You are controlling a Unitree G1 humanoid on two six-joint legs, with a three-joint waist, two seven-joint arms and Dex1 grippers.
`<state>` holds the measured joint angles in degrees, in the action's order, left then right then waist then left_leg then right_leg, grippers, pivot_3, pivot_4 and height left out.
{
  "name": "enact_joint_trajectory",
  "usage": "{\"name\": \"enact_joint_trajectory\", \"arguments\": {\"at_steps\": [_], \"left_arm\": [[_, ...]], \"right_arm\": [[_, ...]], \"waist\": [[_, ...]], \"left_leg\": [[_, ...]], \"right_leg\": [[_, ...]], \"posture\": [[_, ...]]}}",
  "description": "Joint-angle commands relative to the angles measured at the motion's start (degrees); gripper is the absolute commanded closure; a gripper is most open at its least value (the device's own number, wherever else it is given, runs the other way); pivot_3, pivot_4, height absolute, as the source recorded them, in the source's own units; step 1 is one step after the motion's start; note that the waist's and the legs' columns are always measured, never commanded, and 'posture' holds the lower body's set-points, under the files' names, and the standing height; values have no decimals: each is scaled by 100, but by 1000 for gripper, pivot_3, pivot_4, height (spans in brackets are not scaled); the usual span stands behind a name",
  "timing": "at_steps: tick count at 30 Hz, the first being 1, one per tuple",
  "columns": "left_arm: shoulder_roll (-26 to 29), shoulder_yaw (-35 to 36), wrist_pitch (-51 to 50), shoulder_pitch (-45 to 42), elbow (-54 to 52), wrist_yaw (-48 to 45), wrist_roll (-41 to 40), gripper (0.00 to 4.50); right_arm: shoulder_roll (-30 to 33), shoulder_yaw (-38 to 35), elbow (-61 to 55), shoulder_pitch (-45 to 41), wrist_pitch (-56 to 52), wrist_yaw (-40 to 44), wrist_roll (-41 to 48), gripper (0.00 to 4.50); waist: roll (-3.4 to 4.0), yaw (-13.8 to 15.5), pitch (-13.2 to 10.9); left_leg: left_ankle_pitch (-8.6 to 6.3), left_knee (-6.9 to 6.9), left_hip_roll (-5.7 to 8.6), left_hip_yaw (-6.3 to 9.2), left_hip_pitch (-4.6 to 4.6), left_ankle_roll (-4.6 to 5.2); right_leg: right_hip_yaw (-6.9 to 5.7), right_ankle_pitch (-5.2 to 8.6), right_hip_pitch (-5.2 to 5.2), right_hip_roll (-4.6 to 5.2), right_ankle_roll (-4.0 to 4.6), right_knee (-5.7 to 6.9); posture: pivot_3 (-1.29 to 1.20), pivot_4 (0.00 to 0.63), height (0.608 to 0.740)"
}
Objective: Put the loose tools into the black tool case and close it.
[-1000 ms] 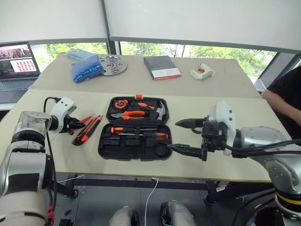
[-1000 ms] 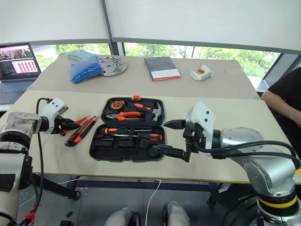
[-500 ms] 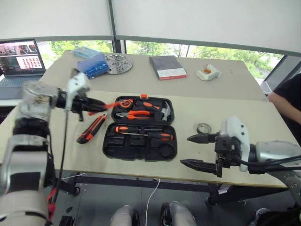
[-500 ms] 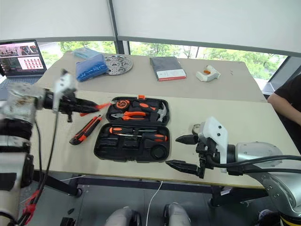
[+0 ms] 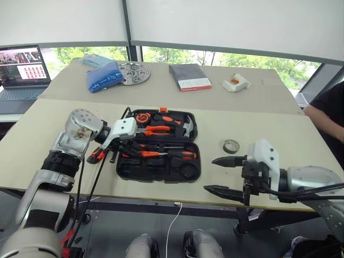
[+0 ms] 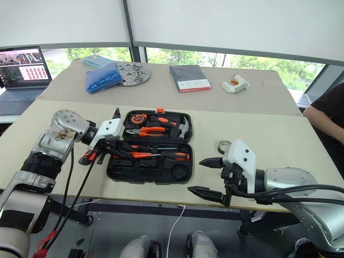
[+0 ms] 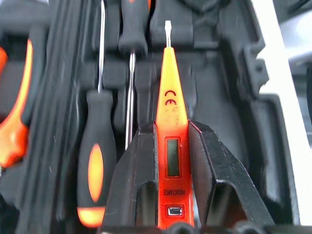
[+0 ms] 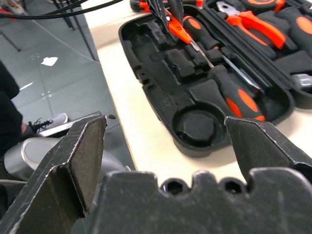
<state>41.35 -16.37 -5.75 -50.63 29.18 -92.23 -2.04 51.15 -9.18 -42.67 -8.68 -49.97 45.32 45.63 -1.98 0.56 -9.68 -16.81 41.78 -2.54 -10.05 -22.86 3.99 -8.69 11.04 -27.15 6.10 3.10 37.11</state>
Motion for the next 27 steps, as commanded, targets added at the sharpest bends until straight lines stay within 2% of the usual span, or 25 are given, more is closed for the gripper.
{"name": "enact_joint_trajectory", "arguments": {"at_steps": [1, 9, 12, 13, 17, 20, 23, 26, 27], "left_arm": [[25, -115, 412, 2, 211, 66, 247, 4050], [-105, -135, 600, -129, 596, 125, 348, 4050], [-178, -58, 523, -193, 636, 112, 262, 2667], [-186, -30, 489, -203, 619, 84, 222, 2547], [-119, 113, -33, -264, 302, -27, -273, 1043], [-114, 274, -291, -267, 160, -1, -446, 169], [-126, 386, -282, -228, 143, 69, -474, 169], [-263, 567, -242, -145, 334, 276, -578, 912], [-316, 628, -279, -101, 392, 337, -632, 1319]], "right_arm": [[-47, 21, -57, -124, 240, -85, -95, 0], [-64, 54, -138, -48, 278, -196, -34, 0], [-84, 35, -149, -36, 287, -226, 19, 0], [-91, 32, -155, -28, 289, -233, 31, 0], [-101, 24, -200, 24, 296, -233, 62, 0], [-104, 27, -204, 49, 316, -223, 76, 0], [-115, 40, -177, 44, 340, -222, 60, 0], [-126, 83, -100, 8, 381, -213, 11, 0], [-131, 100, -80, -1, 394, -216, -9, 0]], "waist": [[0, 10, 0], [0, 9, 0], [0, 7, 0], [0, 9, 0], [0, 10, 0], [0, 10, 0], [0, 10, 0], [0, 9, 0], [0, 10, 0]], "left_leg": [[-1, 0, 1, 0, -1, 2], [-2, 0, 2, 1, 1, 3], [-2, 1, 2, 1, 1, 4], [-2, 1, 2, 2, 0, 4], [-2, 1, 2, 4, -3, 4], [-2, 2, 2, 4, -3, 5], [-2, 3, 2, 5, -2, 4], [-2, 3, 2, 4, -2, 5], [-2, 3, 2, 4, -2, 4]], "right_leg": [[-1, 0, 0, 0, 0, -1], [-1, 0, 3, 3, 0, -1], [-1, -1, 3, 3, -2, 0], [-2, -1, 3, 2, -1, 0], [-4, -1, 3, 1, -1, -2], [-4, -1, 3, 2, -2, -2], [-4, -1, 3, 2, -2, -2], [-3, -1, 3, 1, -2, -2], [-3, -1, 3, 1, -2, -2]], "posture": [[0, 150, 718], [0, 150, 718], [0, 150, 718], [0, 150, 718], [0, 150, 718], [0, 150, 718], [0, 150, 718], [0, 150, 718], [0, 150, 718]]}}
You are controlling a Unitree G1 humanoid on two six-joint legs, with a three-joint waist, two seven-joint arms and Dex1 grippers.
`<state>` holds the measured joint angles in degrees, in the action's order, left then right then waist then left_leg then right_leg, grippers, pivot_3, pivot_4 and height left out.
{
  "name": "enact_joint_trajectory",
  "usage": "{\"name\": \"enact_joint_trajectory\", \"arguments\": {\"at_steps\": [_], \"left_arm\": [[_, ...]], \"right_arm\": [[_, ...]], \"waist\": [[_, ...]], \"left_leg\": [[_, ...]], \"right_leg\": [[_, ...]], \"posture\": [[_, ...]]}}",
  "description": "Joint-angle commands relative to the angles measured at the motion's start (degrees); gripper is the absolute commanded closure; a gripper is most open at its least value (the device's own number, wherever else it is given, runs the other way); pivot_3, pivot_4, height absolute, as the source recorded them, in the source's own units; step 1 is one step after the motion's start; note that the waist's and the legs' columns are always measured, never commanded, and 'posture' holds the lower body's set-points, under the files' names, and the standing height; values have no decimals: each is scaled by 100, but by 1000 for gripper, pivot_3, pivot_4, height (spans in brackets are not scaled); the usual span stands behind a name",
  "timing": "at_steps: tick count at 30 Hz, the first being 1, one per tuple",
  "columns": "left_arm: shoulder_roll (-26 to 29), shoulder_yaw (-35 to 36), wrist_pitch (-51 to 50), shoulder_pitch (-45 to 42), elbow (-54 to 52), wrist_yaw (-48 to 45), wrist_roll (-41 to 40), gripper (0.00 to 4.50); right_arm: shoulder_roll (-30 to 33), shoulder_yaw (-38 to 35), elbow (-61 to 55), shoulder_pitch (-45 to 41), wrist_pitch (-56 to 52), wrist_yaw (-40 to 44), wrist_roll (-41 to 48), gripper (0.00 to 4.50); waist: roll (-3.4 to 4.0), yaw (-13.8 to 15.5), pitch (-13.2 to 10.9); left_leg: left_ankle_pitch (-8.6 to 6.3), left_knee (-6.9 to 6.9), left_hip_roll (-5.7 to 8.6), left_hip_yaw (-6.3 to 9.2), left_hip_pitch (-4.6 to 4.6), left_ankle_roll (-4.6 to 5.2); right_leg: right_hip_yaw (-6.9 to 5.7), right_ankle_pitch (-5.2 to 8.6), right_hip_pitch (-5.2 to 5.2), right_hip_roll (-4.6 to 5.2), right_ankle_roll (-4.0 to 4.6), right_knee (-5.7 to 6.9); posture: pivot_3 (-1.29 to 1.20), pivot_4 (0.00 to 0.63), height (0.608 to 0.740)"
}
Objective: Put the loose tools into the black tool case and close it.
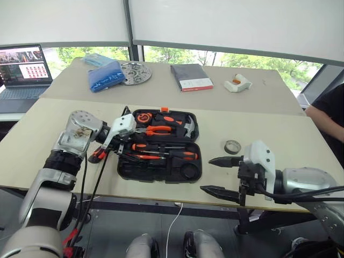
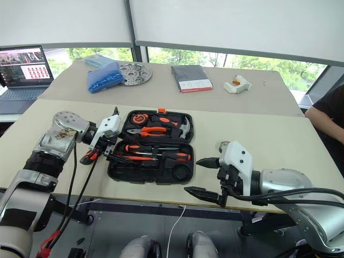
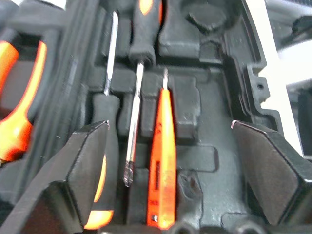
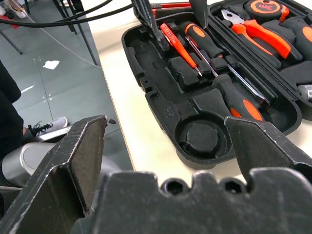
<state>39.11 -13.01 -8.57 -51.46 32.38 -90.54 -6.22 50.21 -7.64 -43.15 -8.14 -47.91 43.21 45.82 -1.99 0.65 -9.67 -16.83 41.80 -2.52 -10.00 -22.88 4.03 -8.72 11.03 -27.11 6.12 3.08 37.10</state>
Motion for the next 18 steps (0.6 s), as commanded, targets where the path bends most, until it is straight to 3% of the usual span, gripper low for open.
{"name": "enact_joint_trajectory", "arguments": {"at_steps": [1, 8, 9, 18], "left_arm": [[-140, 351, -41, 24, 117, 236, -256, 1714], [-213, 549, -177, 491, 119, 465, -396, 4267], [-209, 540, -197, 555, 103, 479, -397, 4444], [-310, 399, -69, 1072, 103, 649, -237, 4444]], "right_arm": [[-39, -50, -16, -66, 192, -8, -36, 0], [-74, -45, 25, -45, 195, -52, -66, 0], [-78, -48, 33, -35, 195, -56, -70, 0], [-120, -20, 158, -49, 198, -77, -119, 0]], "waist": [[0, 1, 0], [0, -12, 0], [0, -8, 0], [2, 2, 1]], "left_leg": [[0, 0, 0, 0, 0, 0], [0, 1, 0, 0, 1, 0], [1, 1, 0, 0, 1, -1], [0, 1, 1, 0, 5, 0]], "right_leg": [[0, 0, 0, 0, 0, 0], [0, 0, 1, -2, 0, 1], [0, 0, 1, -2, 0, 1], [0, 0, 7, 2, 0, 0]], "posture": [[0, 150, 718], [0, 150, 718], [0, 150, 718], [0, 150, 718]]}}
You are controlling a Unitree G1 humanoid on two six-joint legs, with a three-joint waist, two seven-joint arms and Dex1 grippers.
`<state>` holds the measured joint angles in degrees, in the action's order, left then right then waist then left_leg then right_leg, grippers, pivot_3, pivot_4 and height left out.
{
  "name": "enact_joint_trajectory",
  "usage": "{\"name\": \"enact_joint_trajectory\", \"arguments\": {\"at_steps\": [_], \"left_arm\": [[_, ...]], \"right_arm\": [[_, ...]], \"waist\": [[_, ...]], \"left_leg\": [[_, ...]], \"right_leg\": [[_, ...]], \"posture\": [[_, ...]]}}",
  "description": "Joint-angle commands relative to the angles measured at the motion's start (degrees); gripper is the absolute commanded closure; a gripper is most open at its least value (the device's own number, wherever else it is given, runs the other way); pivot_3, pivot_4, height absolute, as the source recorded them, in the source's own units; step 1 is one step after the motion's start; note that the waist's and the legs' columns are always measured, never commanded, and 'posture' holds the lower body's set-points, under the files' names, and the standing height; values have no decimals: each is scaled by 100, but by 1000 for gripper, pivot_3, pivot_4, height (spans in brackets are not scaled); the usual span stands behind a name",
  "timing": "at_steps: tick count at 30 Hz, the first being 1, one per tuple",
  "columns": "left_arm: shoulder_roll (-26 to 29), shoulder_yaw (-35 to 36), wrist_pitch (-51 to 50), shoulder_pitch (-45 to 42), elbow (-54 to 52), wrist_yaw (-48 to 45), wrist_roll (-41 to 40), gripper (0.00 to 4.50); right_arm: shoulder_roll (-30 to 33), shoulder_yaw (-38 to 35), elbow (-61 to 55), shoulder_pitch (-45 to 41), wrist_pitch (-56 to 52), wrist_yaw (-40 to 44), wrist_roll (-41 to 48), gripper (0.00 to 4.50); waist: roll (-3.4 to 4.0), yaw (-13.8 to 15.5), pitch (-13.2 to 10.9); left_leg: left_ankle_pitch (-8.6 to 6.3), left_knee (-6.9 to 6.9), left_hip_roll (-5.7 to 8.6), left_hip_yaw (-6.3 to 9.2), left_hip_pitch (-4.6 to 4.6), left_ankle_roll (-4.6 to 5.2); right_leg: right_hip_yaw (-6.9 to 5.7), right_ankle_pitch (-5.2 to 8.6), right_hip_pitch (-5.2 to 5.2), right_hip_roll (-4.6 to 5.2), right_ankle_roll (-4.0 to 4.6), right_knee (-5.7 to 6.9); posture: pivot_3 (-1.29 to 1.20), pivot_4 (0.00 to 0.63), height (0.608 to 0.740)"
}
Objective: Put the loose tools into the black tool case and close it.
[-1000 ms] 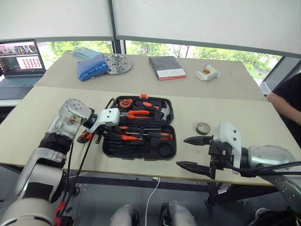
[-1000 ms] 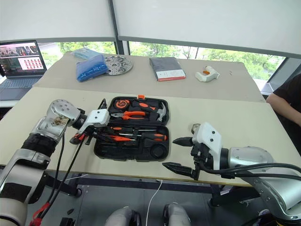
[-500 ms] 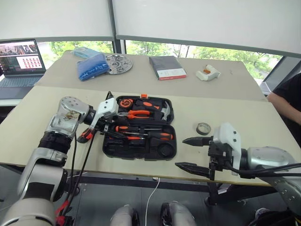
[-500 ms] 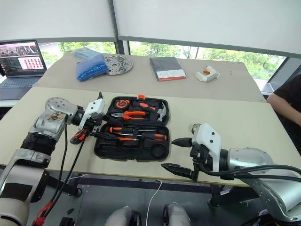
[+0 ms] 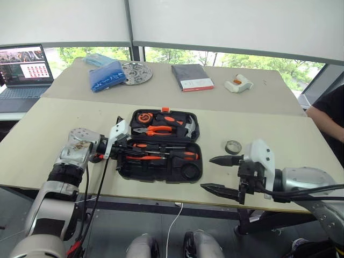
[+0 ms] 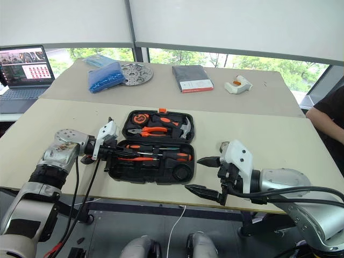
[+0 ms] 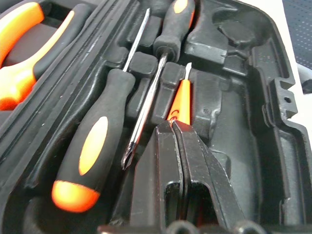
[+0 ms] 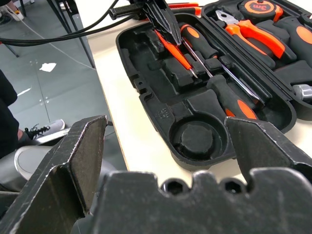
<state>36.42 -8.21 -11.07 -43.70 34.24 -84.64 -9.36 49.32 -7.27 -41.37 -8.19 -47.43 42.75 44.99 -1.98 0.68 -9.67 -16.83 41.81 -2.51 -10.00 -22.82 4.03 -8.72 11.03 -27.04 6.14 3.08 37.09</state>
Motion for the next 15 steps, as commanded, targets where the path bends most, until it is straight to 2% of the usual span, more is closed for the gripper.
{"name": "enact_joint_trajectory", "arguments": {"at_steps": [1, 5, 8, 11, 14, 15], "left_arm": [[-48, -103, 309, 390, -81, 101, 131, 4444], [-63, -60, 737, 651, -69, 288, 212, 4444], [-64, 29, 813, 716, -117, 462, 168, 4444], [-70, 137, 802, 655, -122, 583, 105, 4444], [95, 620, 233, 531, -685, 827, -324, 4444], [277, 878, -242, 678, -1172, 907, -581, 4210]], "right_arm": [[-39, -61, -3, -46, 142, -40, -36, 0], [-51, -85, 63, -41, 123, -57, -43, 0], [-60, -115, 123, -5, 107, -56, -40, 0], [-61, -85, 147, -9, 125, -36, -68, 0], [-139, 136, 197, -360, 121, -1, -62, 0], [-185, 238, 282, -584, 89, 30, -41, 0]], "waist": [[3, -3, 2], [21, -10, 14], [25, -8, 16], [34, -3, 21], [32, -21, 20], [31, -36, 19]], "left_leg": [[0, 0, 0, 0, 4, 0], [0, -1, -2, 1, 19, -1], [-11, -10, -5, 2, 66, 6], [-23, -10, -5, 6, 76, 11], [-22, -10, -5, 6, 74, 11], [-21, -10, -6, 6, 69, 10]], "right_leg": [[1, 0, 3, 1, 0, 0], [3, 0, 14, 4, 0, 1], [4, 1, 62, 8, 0, -7], [2, 1, 71, 14, -1, -7], [2, 0, 70, 13, -2, -7], [3, 0, 65, 10, -3, -6]], "posture": [[0, 150, 718], [0, 150, 718], [0, 150, 718], [0, 150, 718], [0, 150, 718], [0, 150, 718]]}}
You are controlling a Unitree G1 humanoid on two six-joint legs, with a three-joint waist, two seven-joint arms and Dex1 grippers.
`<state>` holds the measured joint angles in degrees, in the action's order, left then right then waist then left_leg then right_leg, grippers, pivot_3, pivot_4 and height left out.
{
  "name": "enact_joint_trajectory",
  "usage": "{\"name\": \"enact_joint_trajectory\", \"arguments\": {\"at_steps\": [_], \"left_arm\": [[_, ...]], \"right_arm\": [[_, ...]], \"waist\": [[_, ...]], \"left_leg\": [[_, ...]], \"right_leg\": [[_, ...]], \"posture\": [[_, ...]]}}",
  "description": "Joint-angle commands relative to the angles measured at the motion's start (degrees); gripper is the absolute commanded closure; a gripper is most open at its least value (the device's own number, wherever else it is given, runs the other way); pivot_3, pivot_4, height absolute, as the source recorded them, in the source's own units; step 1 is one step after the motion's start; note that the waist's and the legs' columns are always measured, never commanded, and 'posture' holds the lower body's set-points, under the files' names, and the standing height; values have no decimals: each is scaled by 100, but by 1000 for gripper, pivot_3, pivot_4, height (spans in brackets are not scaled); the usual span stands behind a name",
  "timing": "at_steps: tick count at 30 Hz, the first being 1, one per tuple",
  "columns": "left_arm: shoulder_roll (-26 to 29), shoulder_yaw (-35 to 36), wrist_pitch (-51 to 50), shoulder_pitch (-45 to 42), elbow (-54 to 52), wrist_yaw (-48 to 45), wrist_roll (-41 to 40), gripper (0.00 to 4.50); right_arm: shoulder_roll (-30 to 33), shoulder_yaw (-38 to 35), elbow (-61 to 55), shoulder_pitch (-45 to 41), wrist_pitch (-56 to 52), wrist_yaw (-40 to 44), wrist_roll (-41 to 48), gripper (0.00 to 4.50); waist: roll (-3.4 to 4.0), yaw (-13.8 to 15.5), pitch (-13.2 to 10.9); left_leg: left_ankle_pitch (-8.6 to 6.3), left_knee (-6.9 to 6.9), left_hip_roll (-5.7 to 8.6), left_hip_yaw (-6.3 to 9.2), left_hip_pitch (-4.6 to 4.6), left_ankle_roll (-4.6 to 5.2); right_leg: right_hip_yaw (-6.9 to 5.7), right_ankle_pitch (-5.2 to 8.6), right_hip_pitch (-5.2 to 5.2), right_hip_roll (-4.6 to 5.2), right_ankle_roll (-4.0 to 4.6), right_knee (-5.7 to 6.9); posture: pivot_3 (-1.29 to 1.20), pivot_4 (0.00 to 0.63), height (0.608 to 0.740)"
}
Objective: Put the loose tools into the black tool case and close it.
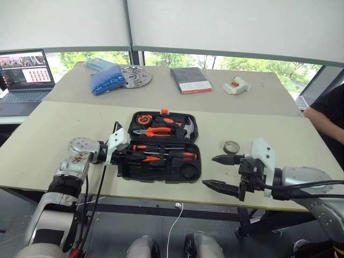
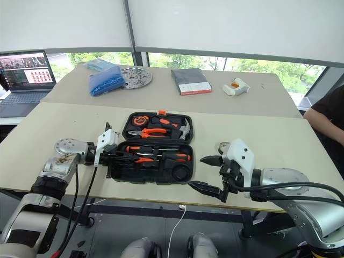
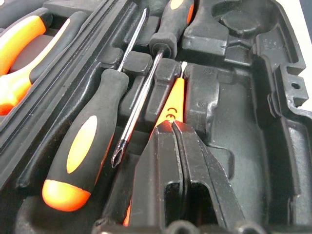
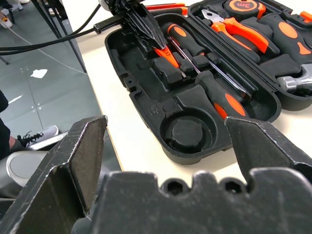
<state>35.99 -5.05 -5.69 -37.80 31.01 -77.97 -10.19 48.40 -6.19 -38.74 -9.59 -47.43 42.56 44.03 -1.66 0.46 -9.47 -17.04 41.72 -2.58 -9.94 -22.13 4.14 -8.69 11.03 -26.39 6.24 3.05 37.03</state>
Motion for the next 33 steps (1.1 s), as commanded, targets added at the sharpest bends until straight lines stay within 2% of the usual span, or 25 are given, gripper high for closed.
{"name": "enact_joint_trajectory", "arguments": {"at_steps": [1, 2, 6, 9, 12, 17, 22, 27, 29, 32, 33], "left_arm": [[494, 793, -1218, 287, -1311, 311, -732, 3931], [655, 1072, -1606, 582, -1806, 456, -937, 3712], [1060, 2318, -2502, 2198, -3358, 1195, -1345, 2184], [1007, 3303, -2851, 3407, -4005, 1770, -1410, 1144], [767, 3843, -2988, 4238, -4569, 2350, -1350, 14], [852, 3671, -3047, 4288, -4674, 2854, -1200, 14], [1181, 2813, -3685, 3092, -3961, 3198, -1099, 14], [1243, 1371, -3715, 1788, -2893, 3159, -495, 14], [1218, 830, -3729, 1414, -2400, 3094, -238, 14], [1059, 585, -3633, 1028, -1761, 3261, -33, 14], [1018, 567, -3624, 923, -1598, 3327, 5, 267]], "right_arm": [[-133, 204, 93, -622, 56, 77, 84, 0], [-181, 272, 183, -793, 28, 114, 111, 0], [-336, 571, 551, -1328, 89, 365, 37, 0], [-420, 819, 759, -1604, 180, 631, -51, 0], [-465, 1077, 970, -1783, 331, 887, -250, 0], [-554, 1322, 1240, -1975, 508, 1163, -485, 0], [-680, 1354, 1304, -2010, 617, 1148, -680, 0], [-820, 1369, 1203, -1867, 700, 983, -901, 0], [-857, 1332, 1091, -1798, 652, 912, -891, 0], [-845, 1262, 949, -1717, 587, 853, -841, 0], [-830, 1237, 918, -1691, 575, 838, -831, 0]], "waist": [[-4, -45, -3], [-5, -79, -3], [0, -156, -4], [2, -127, -6], [1, -73, -6], [3, 112, -7], [4, 170, -7], [4, 123, -6], [4, 91, -6], [4, 26, -6], [5, 16, -5]], "left_leg": [[2, 0, 0, 0, -10, -3], [3, 1, -2, 0, -17, -5], [10, -9, -4, -1, -12, -16], [8, -29, 0, -2, -6, -19], [6, -32, -1, -1, -11, -22], [-24, -38, 9, 3, -17, -67], [-22, -37, 9, 4, -20, -72], [-16, -46, 13, -2, -21, -64], [5, -46, 18, -5, -16, -30], [6, -54, 18, -10, -19, -29], [7, -55, 18, -10, -18, -30]], "right_leg": [[0, -1, -8, -1, -1, 0], [2, -1, -19, -5, -1, 2], [10, 1, -25, -11, 2, 2], [10, 9, -23, -5, 2, -5], [7, 11, -26, -2, 1, -14], [-7, 5, -25, 21, -8, -27], [-8, 1, -27, 17, -14, -25], [-6, 3, -28, 0, -8, -26], [-5, 4, -24, -7, -4, -16], [-4, 6, -30, -15, -2, -22], [-4, 7, -29, -14, -2, -23]], "posture": [[0, 150, 718], [0, 150, 718], [0, 150, 718], [0, 150, 718], [0, 150, 718], [0, 150, 718], [0, 150, 718], [0, 150, 718], [0, 150, 718], [0, 150, 718], [0, 150, 718]]}}
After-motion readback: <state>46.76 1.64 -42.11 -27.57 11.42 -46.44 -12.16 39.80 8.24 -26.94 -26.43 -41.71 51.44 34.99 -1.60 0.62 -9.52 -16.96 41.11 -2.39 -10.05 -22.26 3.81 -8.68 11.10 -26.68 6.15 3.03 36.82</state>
